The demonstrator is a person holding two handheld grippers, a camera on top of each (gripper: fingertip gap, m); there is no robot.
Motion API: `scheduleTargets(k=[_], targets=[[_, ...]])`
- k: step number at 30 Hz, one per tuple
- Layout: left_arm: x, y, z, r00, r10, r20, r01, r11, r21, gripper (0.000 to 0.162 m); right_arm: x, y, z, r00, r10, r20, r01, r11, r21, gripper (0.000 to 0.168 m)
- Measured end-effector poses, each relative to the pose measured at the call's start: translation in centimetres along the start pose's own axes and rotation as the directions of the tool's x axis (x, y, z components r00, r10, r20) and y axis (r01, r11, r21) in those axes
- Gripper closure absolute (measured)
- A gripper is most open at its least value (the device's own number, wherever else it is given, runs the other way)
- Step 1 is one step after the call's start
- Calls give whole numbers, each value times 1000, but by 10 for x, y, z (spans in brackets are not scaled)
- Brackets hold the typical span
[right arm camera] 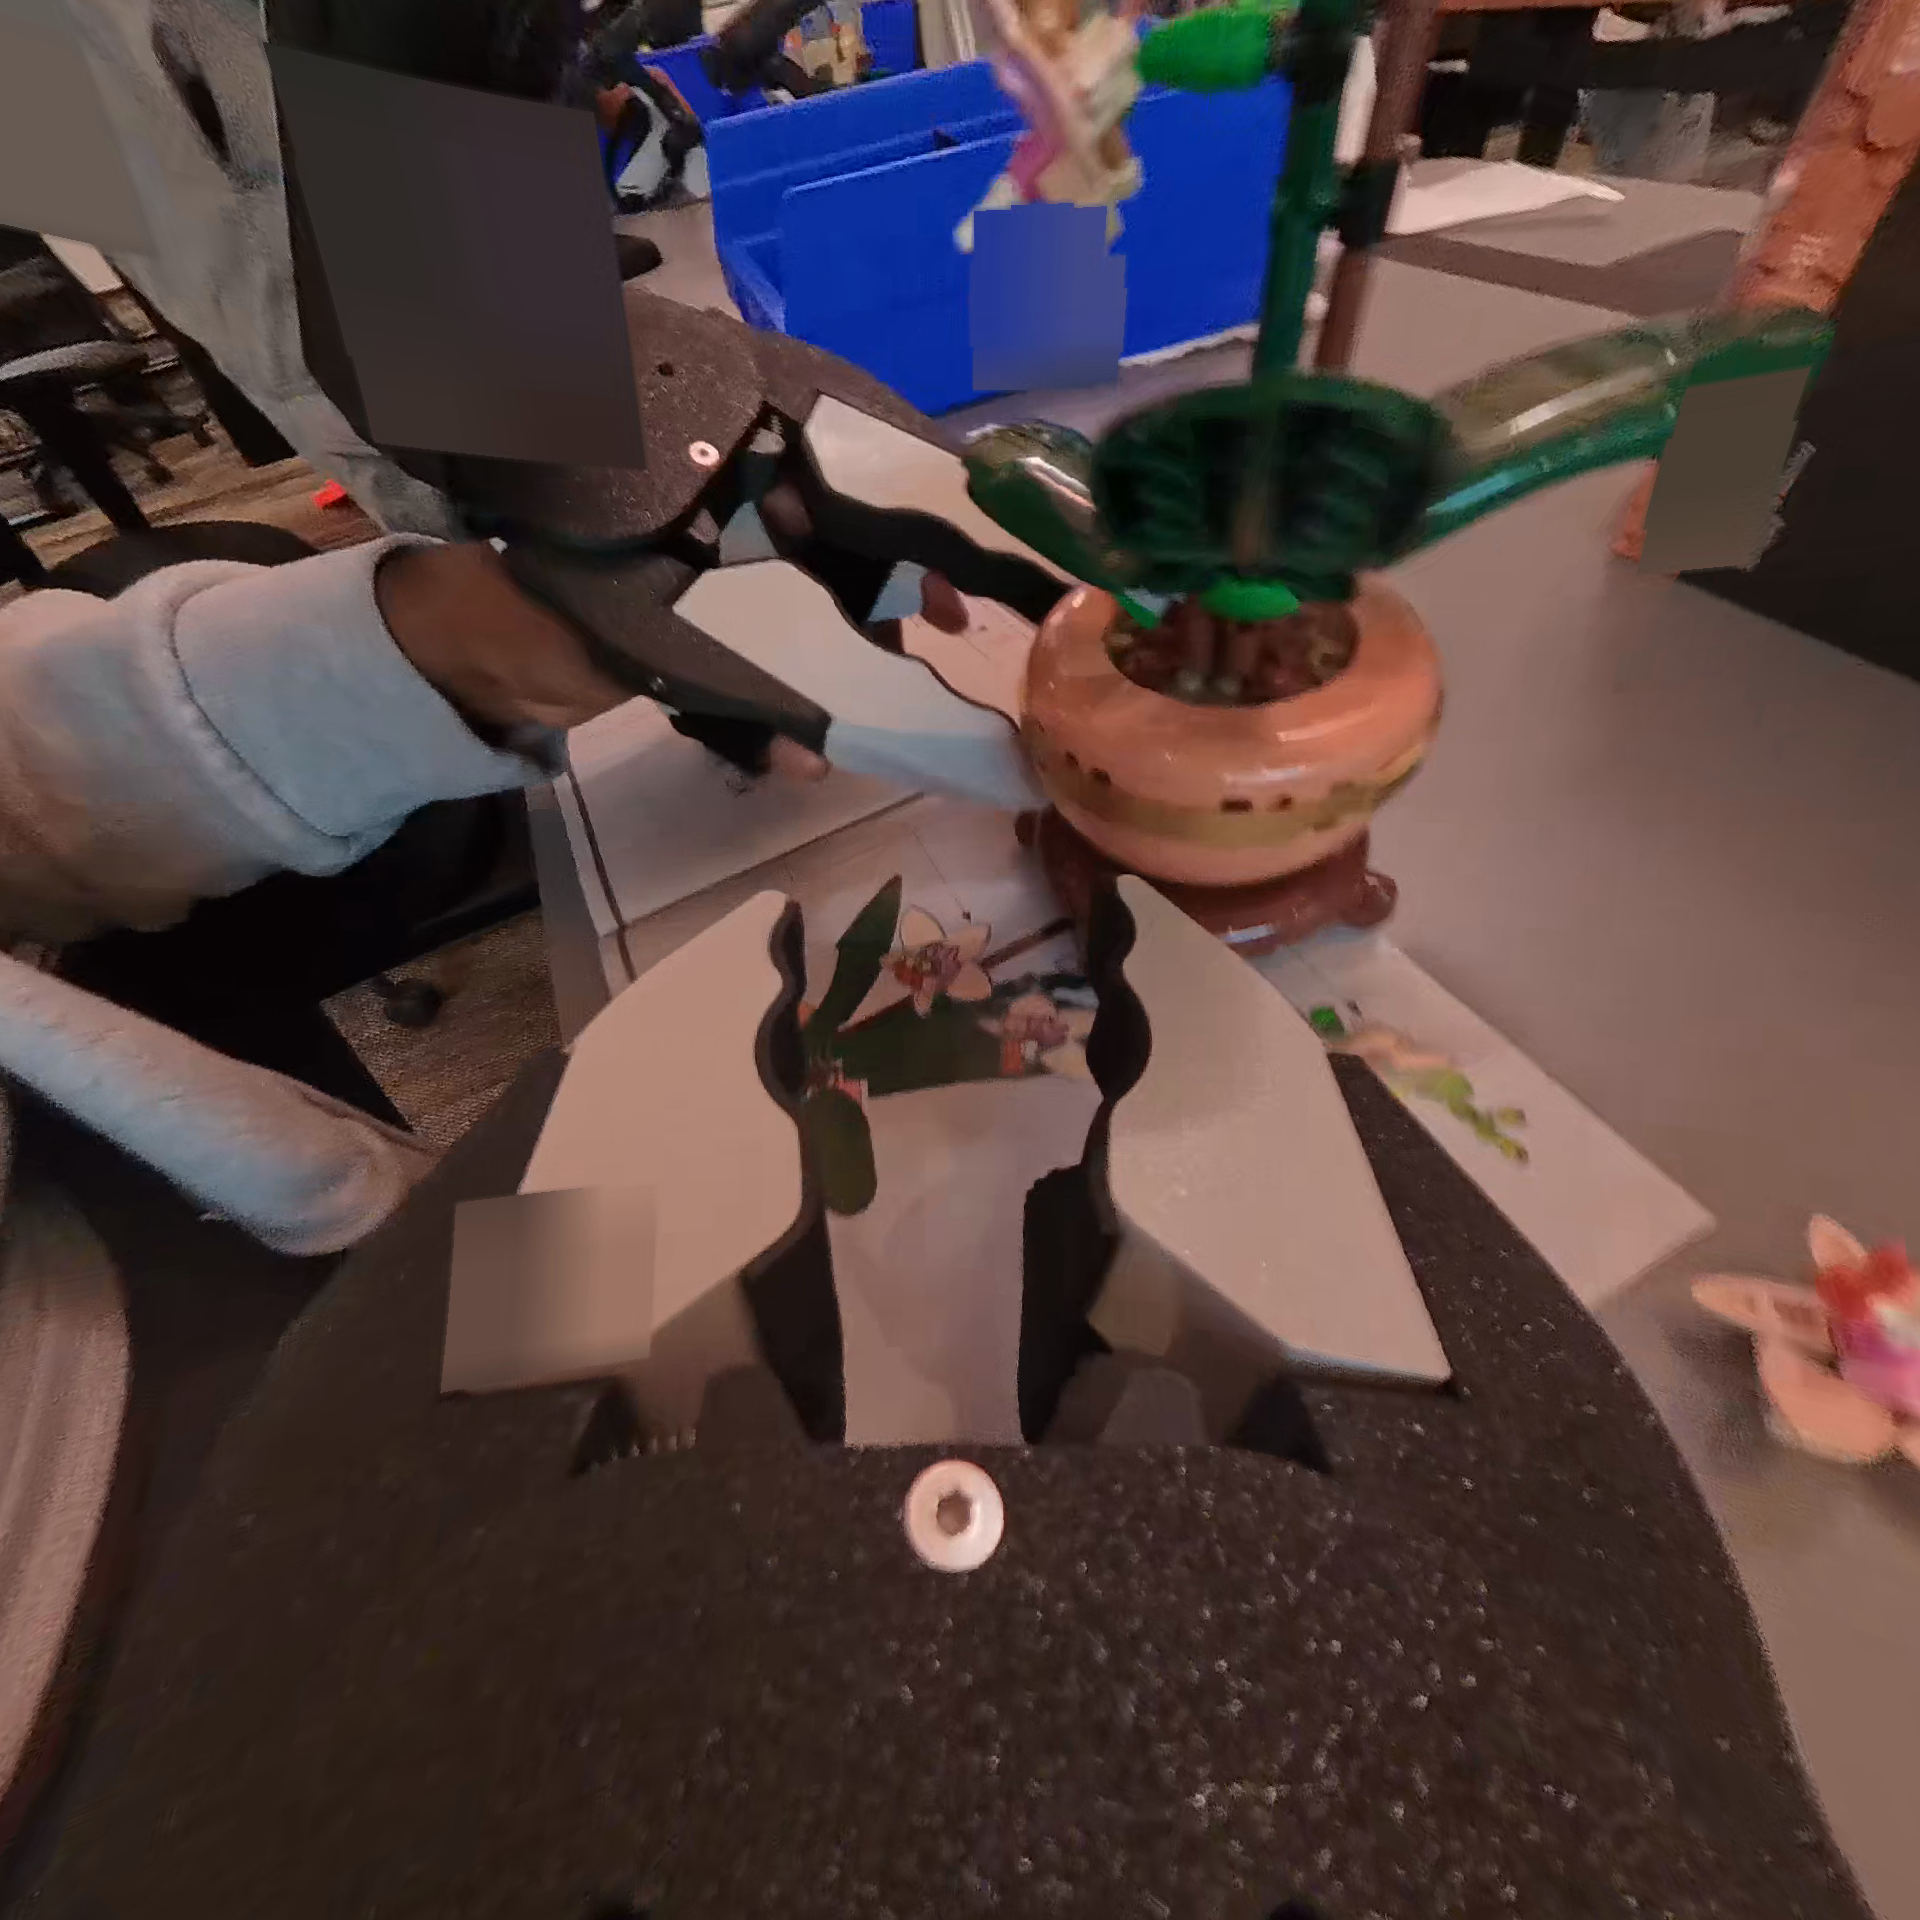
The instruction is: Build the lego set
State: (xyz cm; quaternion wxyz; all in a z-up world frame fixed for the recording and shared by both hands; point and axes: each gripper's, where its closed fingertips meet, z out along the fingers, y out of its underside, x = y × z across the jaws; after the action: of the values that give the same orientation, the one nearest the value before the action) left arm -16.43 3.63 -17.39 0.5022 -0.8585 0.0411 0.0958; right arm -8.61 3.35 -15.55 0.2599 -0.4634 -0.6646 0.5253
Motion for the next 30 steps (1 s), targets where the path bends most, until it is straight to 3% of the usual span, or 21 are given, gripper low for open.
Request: scheduleTargets(k=[3, 5, 7, 12, 14, 22, 30], targets=[[-6, 3, -13, 999, -8, 37, 7, 1000, 16, 119, 27, 6, -39, 989, 75, -131, -76, 997, -3, 120], [-10, 0, -25, 998, -20, 65, 16, 997, 69, 122, 65, 13, -72, 957, 48, -288, -66, 996, -54, 125], [-12, -8, -37, 995, -33, 89, 20, 989, 145, 124, 95, 18, -92, 936, -6, -352, -45, 990, -136, 124], [-7, -19, -51, 995, -1, 102, -25, 967, 253, 128, 127, 29, -87, 982, -42, -185, -8, 966, -257, 123], [-4, -20, -51, 994, 39, 105, -66, 962, 266, 129, 136, 40, -83, 991, -77, -109, 33, 933, -360, 132], [-2, -18, -42, 993, 89, 73, -104, 964, 245, 131, 155, 63, -71, 997, -71, -37, 42, 853, -521, 137], [0, -22, -39, 992, 113, 60, -125, 959, 256, 132, 148, 57, -75, 955, 297, -7, -263, 835, -482, 143]])
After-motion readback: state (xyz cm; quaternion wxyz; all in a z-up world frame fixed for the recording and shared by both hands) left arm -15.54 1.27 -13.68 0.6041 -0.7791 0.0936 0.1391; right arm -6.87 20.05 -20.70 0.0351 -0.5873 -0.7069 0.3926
